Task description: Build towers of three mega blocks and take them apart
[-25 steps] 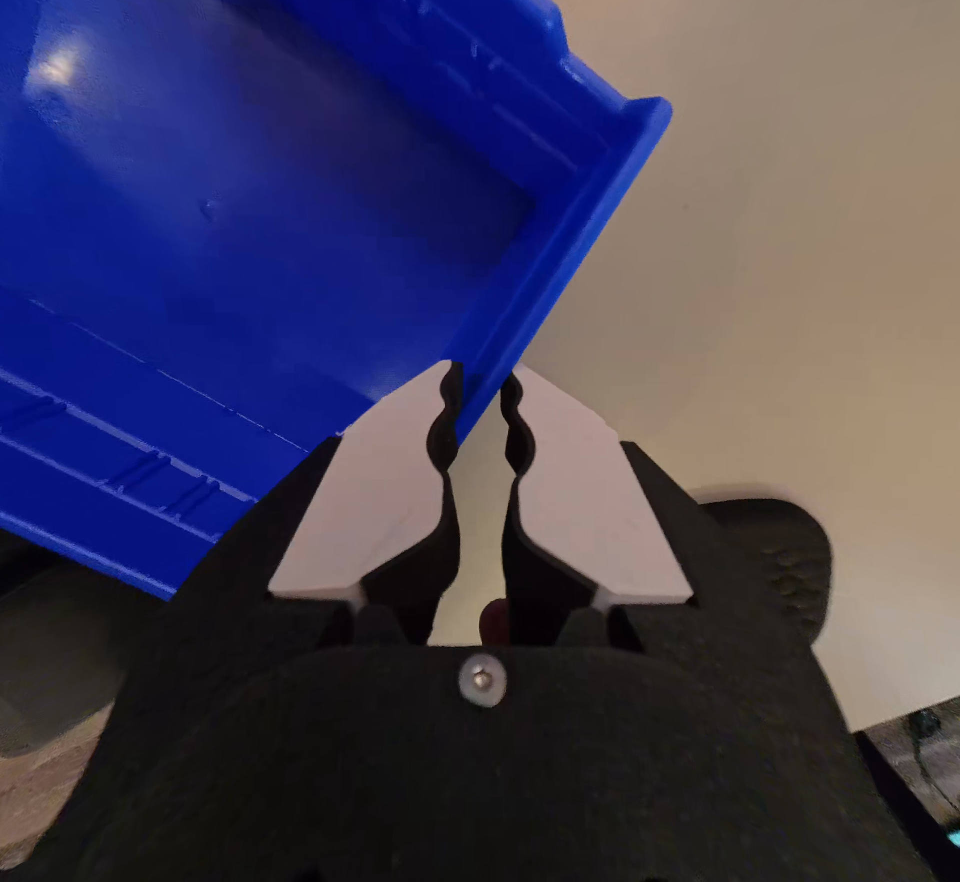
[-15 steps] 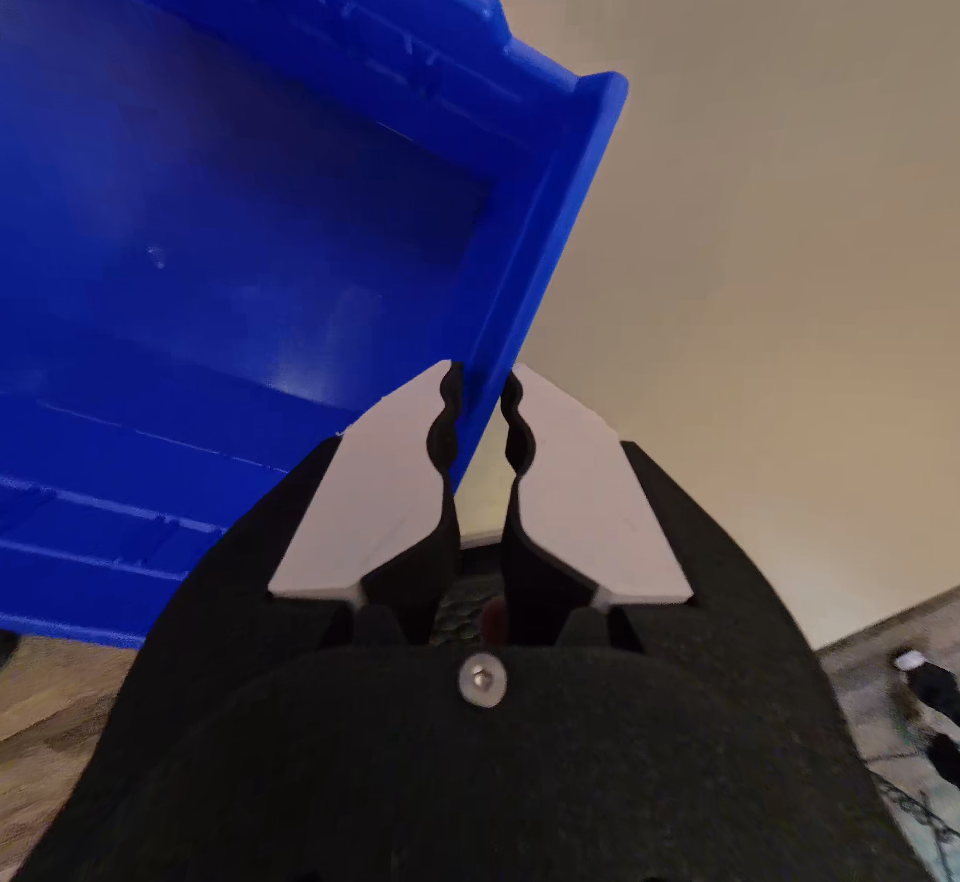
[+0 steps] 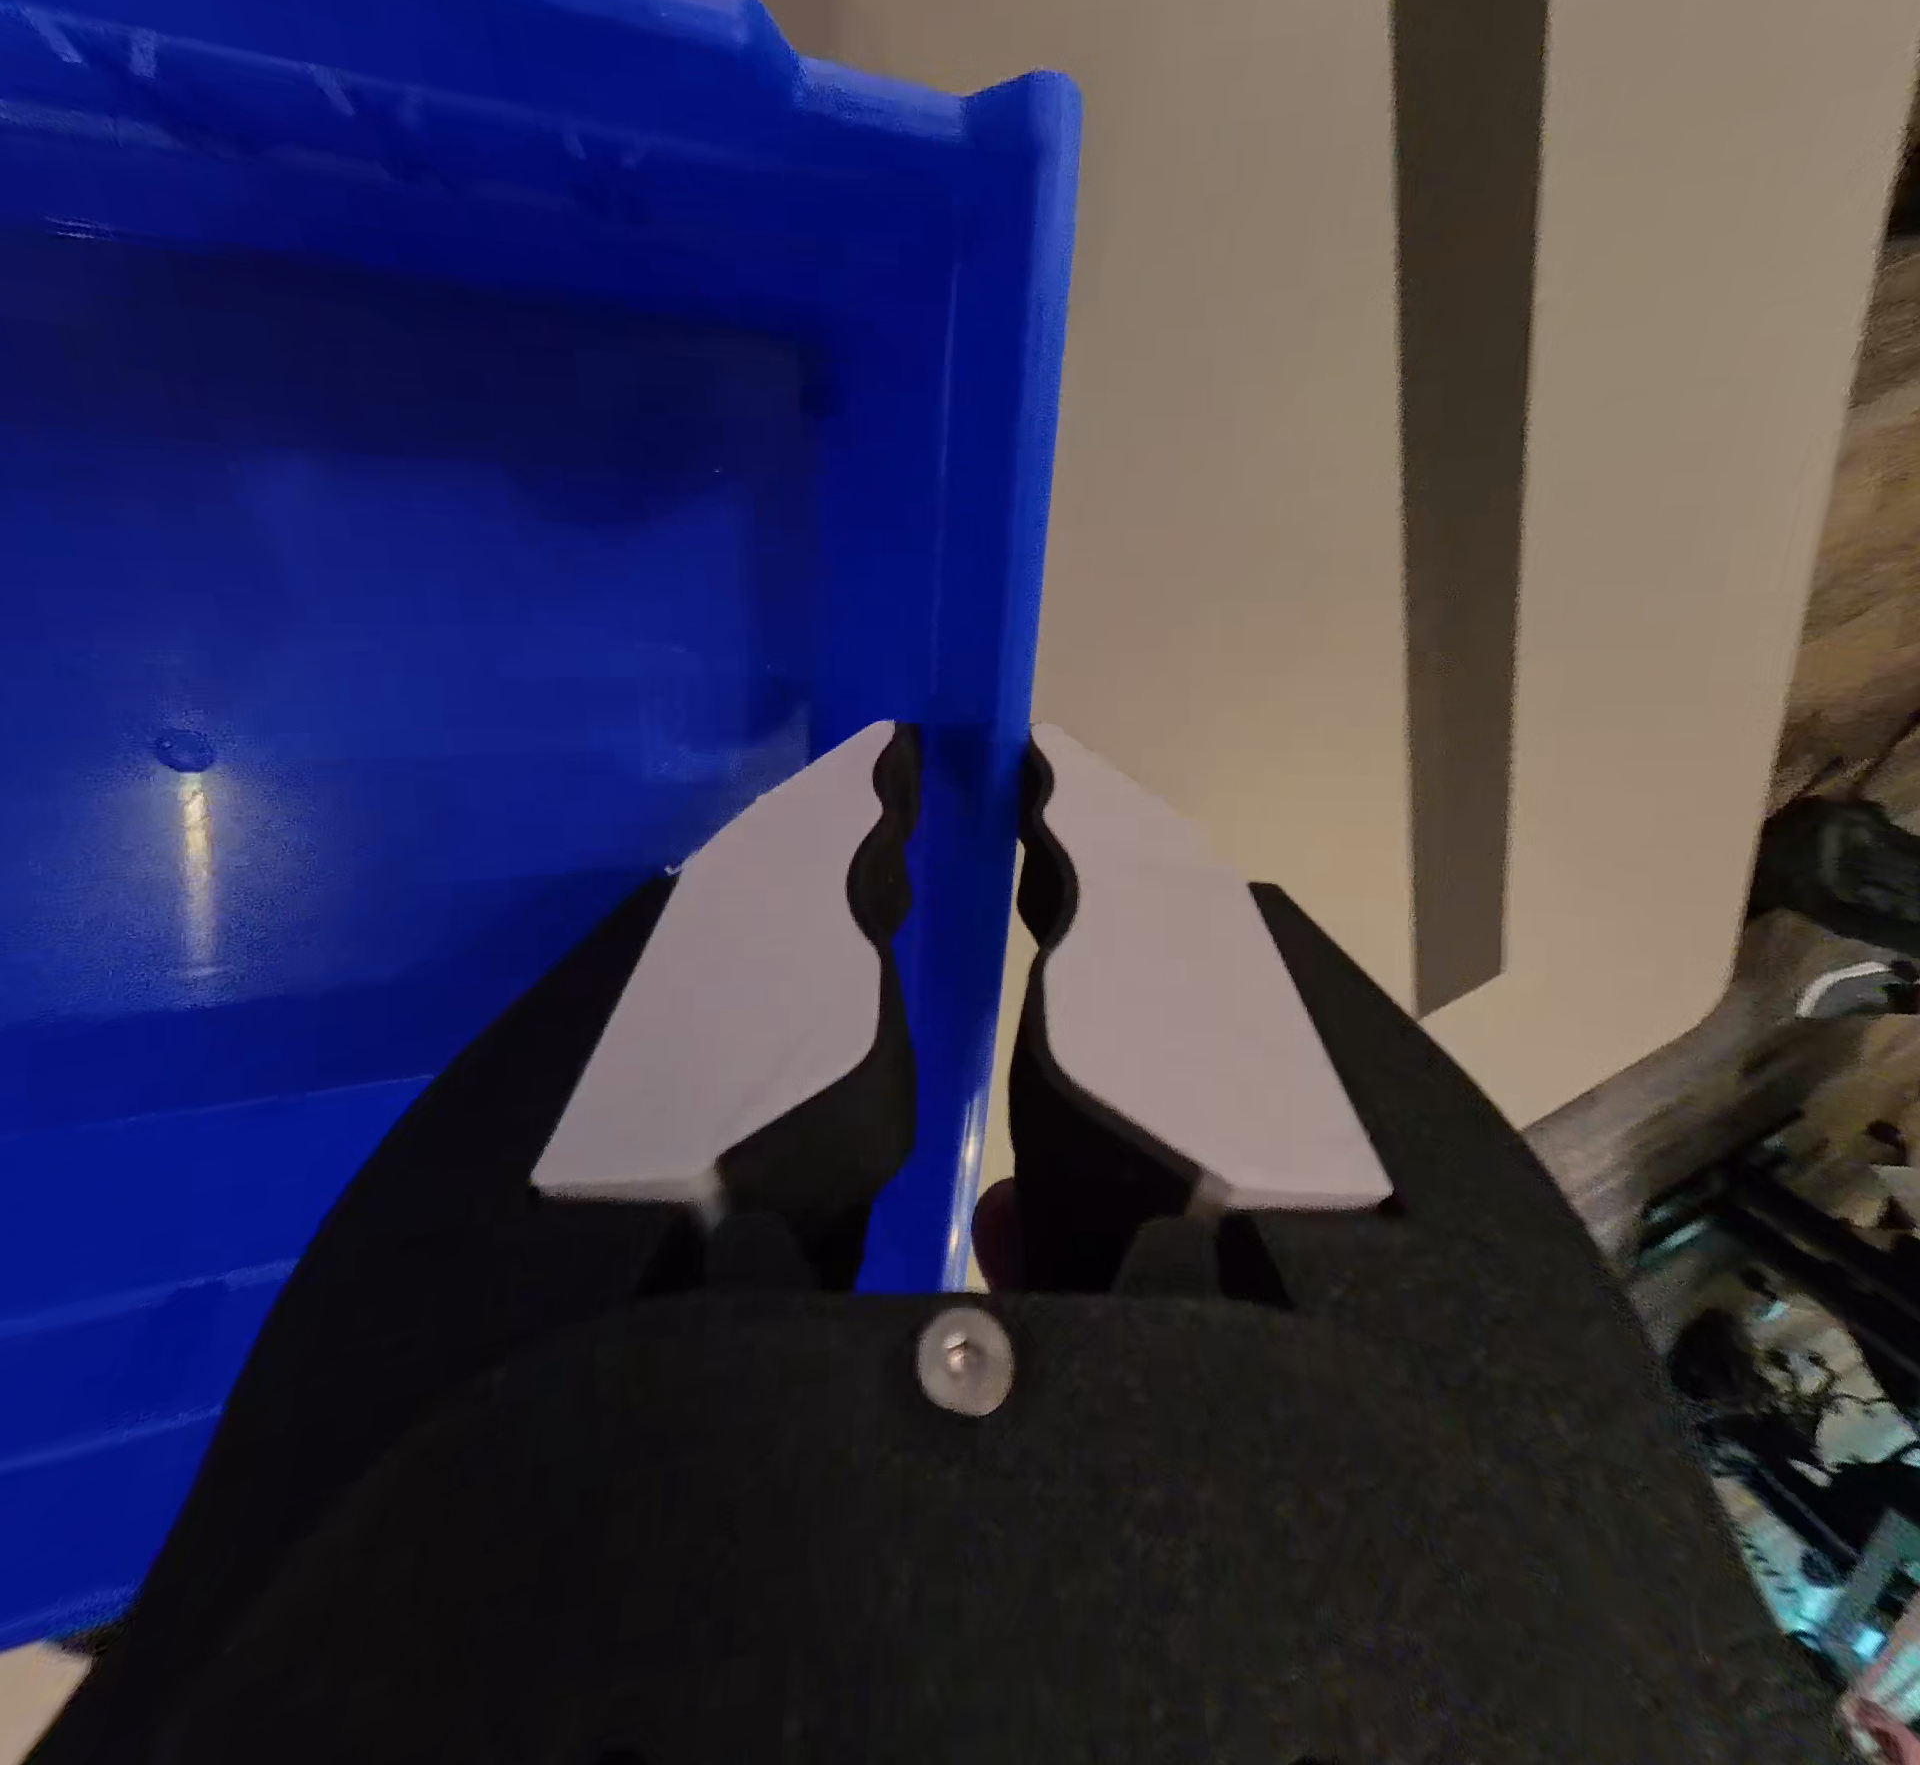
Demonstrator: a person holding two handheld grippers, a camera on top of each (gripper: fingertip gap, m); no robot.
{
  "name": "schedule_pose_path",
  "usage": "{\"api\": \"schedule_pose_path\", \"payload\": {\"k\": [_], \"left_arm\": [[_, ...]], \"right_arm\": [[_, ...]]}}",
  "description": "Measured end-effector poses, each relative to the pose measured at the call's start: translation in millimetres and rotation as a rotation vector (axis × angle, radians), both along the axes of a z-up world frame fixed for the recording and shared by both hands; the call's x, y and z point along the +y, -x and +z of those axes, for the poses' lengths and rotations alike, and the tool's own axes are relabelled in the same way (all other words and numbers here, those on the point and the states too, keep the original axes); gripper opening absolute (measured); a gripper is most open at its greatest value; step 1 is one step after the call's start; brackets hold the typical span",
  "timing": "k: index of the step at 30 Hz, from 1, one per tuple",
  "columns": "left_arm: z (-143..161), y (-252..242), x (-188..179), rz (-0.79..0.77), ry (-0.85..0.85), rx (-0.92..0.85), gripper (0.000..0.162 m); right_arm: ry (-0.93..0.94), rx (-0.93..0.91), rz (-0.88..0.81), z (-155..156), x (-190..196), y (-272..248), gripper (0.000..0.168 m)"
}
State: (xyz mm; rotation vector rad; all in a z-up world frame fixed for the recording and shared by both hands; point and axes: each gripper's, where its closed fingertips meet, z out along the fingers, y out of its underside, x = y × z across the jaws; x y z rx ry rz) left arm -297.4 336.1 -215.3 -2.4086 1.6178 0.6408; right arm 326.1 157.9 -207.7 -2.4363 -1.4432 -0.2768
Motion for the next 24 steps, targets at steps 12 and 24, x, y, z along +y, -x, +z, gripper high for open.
{"api": "schedule_pose_path", "payload": {"k": [12,24], "left_arm": [[0,-4,83,-0.053,-0.091,0.082,0.024],[0,-7,135,-0.09,-0.143,0.103,0.026]], "right_arm": [[-0.101,-0.12,0.131,-1,112,-45,0.022],[-0.124,-0.149,0.334,-2,175,-82,0.023]]}}
